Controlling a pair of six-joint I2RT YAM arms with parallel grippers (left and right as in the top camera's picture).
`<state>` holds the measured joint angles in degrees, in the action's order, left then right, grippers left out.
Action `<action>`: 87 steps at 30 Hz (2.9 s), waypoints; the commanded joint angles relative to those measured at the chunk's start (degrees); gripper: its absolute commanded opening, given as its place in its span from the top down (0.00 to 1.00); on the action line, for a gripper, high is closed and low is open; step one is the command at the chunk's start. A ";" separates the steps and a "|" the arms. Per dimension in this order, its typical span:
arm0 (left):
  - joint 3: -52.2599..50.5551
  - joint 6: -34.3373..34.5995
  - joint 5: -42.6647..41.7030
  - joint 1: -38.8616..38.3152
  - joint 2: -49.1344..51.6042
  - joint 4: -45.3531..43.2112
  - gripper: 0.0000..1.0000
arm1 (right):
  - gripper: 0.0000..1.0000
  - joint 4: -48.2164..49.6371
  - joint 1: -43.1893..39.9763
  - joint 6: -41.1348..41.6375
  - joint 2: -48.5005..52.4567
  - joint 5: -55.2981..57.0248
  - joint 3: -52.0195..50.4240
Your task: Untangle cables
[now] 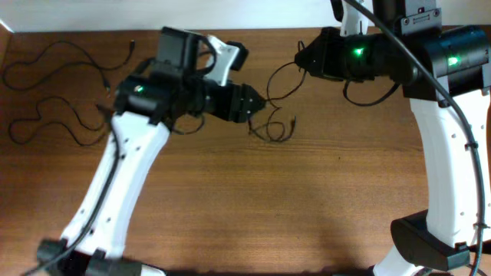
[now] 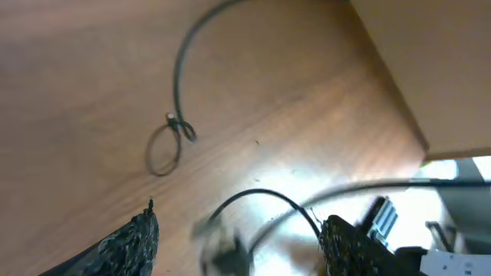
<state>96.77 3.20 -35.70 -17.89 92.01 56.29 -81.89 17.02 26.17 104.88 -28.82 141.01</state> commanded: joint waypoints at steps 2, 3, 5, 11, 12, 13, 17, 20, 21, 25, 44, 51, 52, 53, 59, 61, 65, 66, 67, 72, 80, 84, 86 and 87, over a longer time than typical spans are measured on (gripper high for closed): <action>0.50 -0.26 -1.75 -4.46 7.06 -1.33 0.32 | 0.96 1.86 -0.28 3.10 -1.03 -0.94 0.94; 0.50 -0.24 2.86 -5.90 10.12 -0.87 0.39 | 0.96 2.51 -0.61 3.10 -1.03 -0.92 1.03; 0.50 -0.24 14.97 -7.50 14.62 0.94 0.48 | 0.96 2.23 -2.82 3.30 -1.07 -0.96 1.42; 0.50 8.13 46.21 -6.19 27.21 7.67 0.61 | 0.96 -4.17 -12.04 3.26 -1.51 -1.14 1.42; 0.50 8.11 46.07 -5.46 28.28 7.87 0.62 | 0.96 -4.55 -13.14 3.23 -1.51 -1.14 1.42; 0.50 8.11 46.07 -4.98 28.79 8.00 0.63 | 0.96 -4.72 -14.32 3.23 -1.53 -1.14 1.42; 1.31 8.33 45.99 -1.68 28.83 9.57 0.76 | 0.96 -5.40 -20.48 3.26 -1.57 -1.64 1.42; 7.50 8.33 41.68 0.85 28.59 13.46 0.77 | 0.96 -6.27 -20.02 0.85 -1.57 -3.93 1.40; 10.91 4.94 36.15 1.18 28.28 14.16 0.76 | 0.96 -6.69 -19.21 0.90 -1.55 -3.50 1.40; 22.58 -9.40 4.83 1.14 24.83 14.75 0.66 | 0.96 -7.26 -17.70 14.29 -1.27 5.18 1.33; 26.45 -21.11 -14.86 -8.11 18.97 3.63 0.40 | 0.92 -9.60 -3.41 38.05 5.55 10.45 1.27; 26.45 -20.81 -3.63 -9.70 18.97 5.35 0.59 | 0.95 -10.51 -4.76 38.12 5.53 16.06 1.29; 26.43 -20.81 0.11 -9.70 18.97 6.64 0.56 | 0.91 -11.39 -6.78 37.22 5.53 17.84 1.29; 26.43 -20.81 3.89 -9.70 18.97 8.07 0.50 | 0.89 -12.33 -9.11 35.74 5.53 19.32 1.29; 26.27 -20.83 12.68 -9.70 18.99 10.05 0.39 | 0.41 -15.43 -23.23 1.40 5.53 27.19 -0.22; 26.27 -20.81 13.55 -9.70 18.99 10.05 0.37 | 0.16 -15.45 -25.35 -7.52 5.53 26.51 -3.26; 26.27 -15.65 22.99 -9.70 19.23 10.32 0.25 | 0.02 -15.45 -28.41 -12.50 4.90 24.11 -17.25; 26.27 -15.67 23.65 -9.70 19.34 10.45 0.23 | 0.01 -15.45 -28.39 -12.61 4.20 23.80 -18.51; 26.27 -15.67 23.76 -9.70 19.65 10.45 0.22 | 0.02 -15.45 -28.33 -14.03 1.88 23.52 -21.20; 26.27 -15.63 23.69 -9.70 21.40 10.45 0.13 | 0.02 -15.32 -28.39 -13.27 -16.02 28.46 -34.03; 26.27 -15.65 23.54 -9.51 21.84 11.50 0.14 | 0.17 3.13 -28.28 -10.64 -18.75 16.26 -68.35; 26.27 -15.65 23.52 -9.44 21.84 11.50 0.13 | 0.38 18.95 -28.24 -2.86 -13.70 15.74 -84.24; 26.27 -15.65 23.54 -9.44 21.86 11.50 0.13 | 0.41 22.69 -28.22 -1.18 -11.08 15.93 -85.99; 26.27 -15.65 23.54 -9.44 21.86 11.50 0.13 | 0.42 23.85 -28.24 -1.20 -10.21 15.98 -86.27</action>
<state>122.58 -12.80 -12.34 -27.57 113.47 67.88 -59.70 -11.11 22.15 92.66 -12.19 56.07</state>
